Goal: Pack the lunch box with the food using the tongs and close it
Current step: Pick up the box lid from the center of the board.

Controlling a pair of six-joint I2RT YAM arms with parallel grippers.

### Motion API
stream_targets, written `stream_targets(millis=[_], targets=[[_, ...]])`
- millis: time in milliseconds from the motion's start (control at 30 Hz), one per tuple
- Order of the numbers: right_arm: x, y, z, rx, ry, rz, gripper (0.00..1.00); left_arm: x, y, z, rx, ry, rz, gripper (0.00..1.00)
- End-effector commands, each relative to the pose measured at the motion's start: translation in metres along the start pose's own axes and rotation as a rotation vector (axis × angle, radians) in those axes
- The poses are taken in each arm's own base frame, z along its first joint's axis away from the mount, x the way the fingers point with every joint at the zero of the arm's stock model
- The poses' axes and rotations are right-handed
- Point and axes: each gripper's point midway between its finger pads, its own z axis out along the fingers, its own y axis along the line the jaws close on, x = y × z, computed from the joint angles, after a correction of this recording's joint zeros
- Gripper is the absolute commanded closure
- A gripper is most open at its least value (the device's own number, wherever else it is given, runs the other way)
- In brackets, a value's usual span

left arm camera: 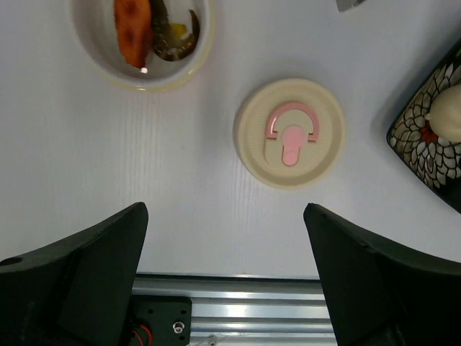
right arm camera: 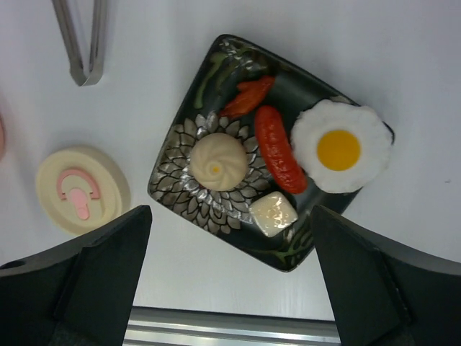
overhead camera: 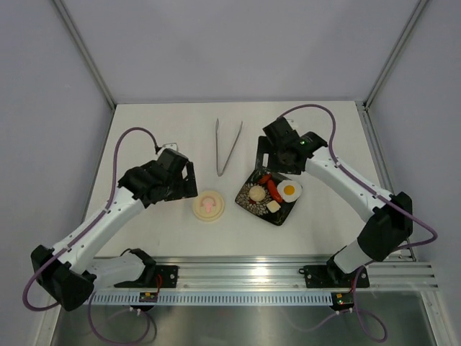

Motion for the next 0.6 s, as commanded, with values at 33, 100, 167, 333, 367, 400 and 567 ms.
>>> stream_targets(millis=[33, 100, 167, 333, 367, 400, 567], targets=[[-0.006, -0.041, -0.007, 0.063, -0.043, 0.068, 0.00, 0.011, -0.039, 0.018, 0.103, 0.041, -0.008, 0.08], [-0.002, -0.054, -0.011, 0.075, -0.048, 0.087, 0.01, 0.019, -0.049, 0.028, 0.116, 0.082, 0.069, 0.08], [0.001, -0.068, -0.010, 0.097, -0.043, 0.107, 0.00, 0.028, -0.054, 0.038, 0.103, 0.138, 0.132, 0.08], [0.007, -0.079, -0.012, 0.109, -0.038, 0.121, 0.00, 0.042, -0.066, 0.052, 0.116, 0.197, 0.185, 0.10], [0.008, -0.079, -0.010, 0.108, -0.032, 0.123, 0.00, 0.042, -0.070, 0.054, 0.129, 0.194, 0.184, 0.10], [0.008, -0.077, -0.008, 0.101, -0.029, 0.124, 0.01, 0.047, -0.071, 0.059, 0.125, 0.209, 0.187, 0.11], [0.015, -0.075, -0.002, 0.091, -0.002, 0.124, 0.00, 0.059, -0.081, 0.080, 0.140, 0.255, 0.182, 0.14]])
